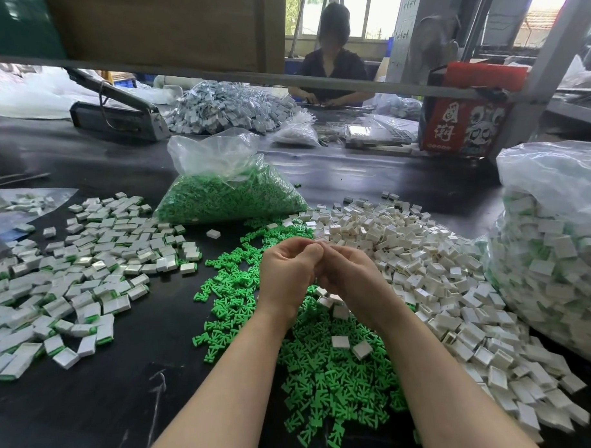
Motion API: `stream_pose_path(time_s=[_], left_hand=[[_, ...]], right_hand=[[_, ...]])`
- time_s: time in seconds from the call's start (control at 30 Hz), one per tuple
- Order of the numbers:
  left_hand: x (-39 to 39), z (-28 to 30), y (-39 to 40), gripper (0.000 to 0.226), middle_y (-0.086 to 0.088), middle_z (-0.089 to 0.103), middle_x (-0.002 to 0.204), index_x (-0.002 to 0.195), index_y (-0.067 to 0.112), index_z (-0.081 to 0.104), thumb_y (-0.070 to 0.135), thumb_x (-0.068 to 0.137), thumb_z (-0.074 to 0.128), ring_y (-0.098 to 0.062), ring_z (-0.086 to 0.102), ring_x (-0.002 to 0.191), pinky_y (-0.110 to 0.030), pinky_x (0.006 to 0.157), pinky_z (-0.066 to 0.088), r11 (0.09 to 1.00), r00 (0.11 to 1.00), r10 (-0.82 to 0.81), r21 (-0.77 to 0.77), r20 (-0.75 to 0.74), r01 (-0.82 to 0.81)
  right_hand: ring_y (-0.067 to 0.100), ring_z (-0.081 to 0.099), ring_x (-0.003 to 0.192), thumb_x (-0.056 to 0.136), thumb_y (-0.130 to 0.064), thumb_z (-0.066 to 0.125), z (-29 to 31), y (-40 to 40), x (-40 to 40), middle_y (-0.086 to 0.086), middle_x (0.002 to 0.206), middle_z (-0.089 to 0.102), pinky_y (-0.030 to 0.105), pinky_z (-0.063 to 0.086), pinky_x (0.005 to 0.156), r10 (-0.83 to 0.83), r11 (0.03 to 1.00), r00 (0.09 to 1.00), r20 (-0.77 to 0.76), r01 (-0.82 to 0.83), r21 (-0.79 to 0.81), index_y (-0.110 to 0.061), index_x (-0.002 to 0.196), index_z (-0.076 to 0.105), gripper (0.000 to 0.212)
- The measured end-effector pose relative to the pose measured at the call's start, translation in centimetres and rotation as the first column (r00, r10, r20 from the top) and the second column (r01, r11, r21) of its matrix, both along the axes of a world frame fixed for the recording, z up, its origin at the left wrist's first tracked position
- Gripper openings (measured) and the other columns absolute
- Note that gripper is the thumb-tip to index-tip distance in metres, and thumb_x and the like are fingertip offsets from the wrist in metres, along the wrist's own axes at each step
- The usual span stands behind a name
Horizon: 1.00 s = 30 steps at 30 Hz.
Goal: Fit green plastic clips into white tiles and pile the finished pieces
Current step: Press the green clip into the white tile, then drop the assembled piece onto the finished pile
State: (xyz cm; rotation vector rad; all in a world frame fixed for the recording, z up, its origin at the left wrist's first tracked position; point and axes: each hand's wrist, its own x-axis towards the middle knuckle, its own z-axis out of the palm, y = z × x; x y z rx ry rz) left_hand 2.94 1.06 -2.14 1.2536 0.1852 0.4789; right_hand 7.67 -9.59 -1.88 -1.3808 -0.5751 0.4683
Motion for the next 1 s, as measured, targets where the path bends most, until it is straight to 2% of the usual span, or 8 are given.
stream_pose_path(time_s=[0.1, 0.2, 0.33, 0.43, 0.6, 0.77, 0.9, 1.0], left_hand=[[0.3, -0.3, -0.1, 0.022, -0.013, 0.066, 0.066, 0.085, -0.006, 0.069, 0.012, 0.074, 0.062, -0.018, 0.059, 0.051, -0.027, 0.049, 0.05, 0.996, 1.0, -0.003, -0.085, -0.01, 0.002], [0.3, -0.6, 0.0, 0.014, -0.017, 0.072, 0.076, 0.086, -0.005, 0.072, -0.001, 0.088, 0.058, -0.016, 0.064, 0.054, -0.024, 0.048, 0.051, 0.988, 0.999, -0.027, -0.156, -0.021, 0.023], [0.2, -0.6, 0.1, 0.028, -0.018, 0.07, 0.081, 0.074, 0.006, 0.075, -0.003, 0.091, 0.054, -0.012, 0.061, 0.052, -0.021, 0.046, 0.049, 0.985, 0.999, -0.051, -0.168, -0.005, 0.049], [0.2, -0.5, 0.1, 0.029, -0.019, 0.07, 0.085, 0.074, 0.007, 0.076, -0.003, 0.091, 0.054, -0.012, 0.062, 0.054, -0.021, 0.045, 0.049, 0.982, 0.998, -0.063, -0.179, -0.004, 0.061], [0.3, -0.5, 0.0, 0.03, -0.015, 0.075, 0.095, 0.073, 0.009, 0.076, -0.002, 0.091, 0.055, -0.018, 0.067, 0.07, -0.025, 0.055, 0.053, 0.978, 0.998, -0.054, -0.203, -0.015, 0.05], [0.3, -0.5, -0.2, 0.033, -0.023, 0.063, 0.098, 0.07, 0.014, 0.078, 0.0, 0.09, 0.055, -0.032, 0.051, 0.087, -0.039, 0.073, 0.045, 0.979, 0.998, -0.06, -0.198, -0.025, 0.054], [0.2, -0.3, -0.2, 0.027, -0.019, 0.068, 0.089, 0.08, 0.007, 0.076, -0.001, 0.092, 0.053, -0.022, 0.059, 0.069, -0.027, 0.058, 0.05, 0.979, 0.999, -0.042, -0.199, -0.033, 0.035], [0.3, -0.5, 0.0, 0.017, -0.006, 0.062, 0.063, 0.092, -0.008, 0.067, 0.0, 0.094, 0.052, -0.014, 0.051, 0.049, -0.024, 0.046, 0.044, 0.991, 0.998, -0.037, -0.131, -0.06, 0.029]], right_hand=[[0.016, 0.052, 0.062, 0.089, -0.043, 0.059, -0.1, 0.0, 0.0, 0.01, 0.073, 0.067, 0.022, 0.038, 0.055, -0.034, 0.998, 0.997, 0.07, 0.037, -0.043, 0.004, 0.103, 0.067, 0.049], [0.027, 0.059, 0.072, 0.094, -0.034, 0.056, -0.4, 0.1, 0.1, 0.012, 0.076, 0.068, 0.034, 0.046, 0.07, -0.047, 0.998, 0.995, 0.085, 0.05, -0.029, 0.004, 0.096, 0.067, 0.039], [0.011, 0.064, 0.064, 0.097, -0.024, 0.055, -0.7, 0.4, -0.2, 0.0, 0.068, 0.069, 0.019, 0.052, 0.062, -0.062, 0.998, 0.992, 0.106, 0.064, -0.011, -0.003, 0.087, 0.069, 0.027], [0.01, 0.064, 0.063, 0.098, -0.021, 0.055, -0.7, 0.5, -0.3, -0.002, 0.067, 0.068, 0.019, 0.052, 0.061, -0.088, 0.996, 0.989, 0.116, 0.089, -0.004, -0.006, 0.088, 0.069, 0.023], [0.011, 0.062, 0.064, 0.098, -0.02, 0.056, -0.9, 0.8, -0.3, -0.001, 0.068, 0.067, 0.021, 0.052, 0.061, -0.109, 0.994, 0.986, 0.122, 0.109, 0.004, -0.008, 0.09, 0.07, 0.021], [0.01, 0.059, 0.061, 0.099, -0.02, 0.055, -1.1, 0.8, -0.2, -0.004, 0.064, 0.064, 0.021, 0.05, 0.06, -0.114, 0.993, 0.984, 0.141, 0.116, -0.008, -0.007, 0.087, 0.069, 0.023], [0.011, 0.059, 0.061, 0.098, -0.023, 0.056, -1.0, 0.9, -0.3, -0.002, 0.064, 0.064, 0.021, 0.05, 0.06, -0.139, 0.99, 0.985, 0.103, 0.14, -0.001, 0.0, 0.089, 0.068, 0.028], [0.017, 0.057, 0.062, 0.098, -0.035, 0.052, -0.6, 0.8, -0.2, 0.008, 0.066, 0.063, 0.026, 0.049, 0.061, -0.136, 0.99, 0.988, 0.069, 0.139, -0.037, 0.006, 0.087, 0.066, 0.045]])
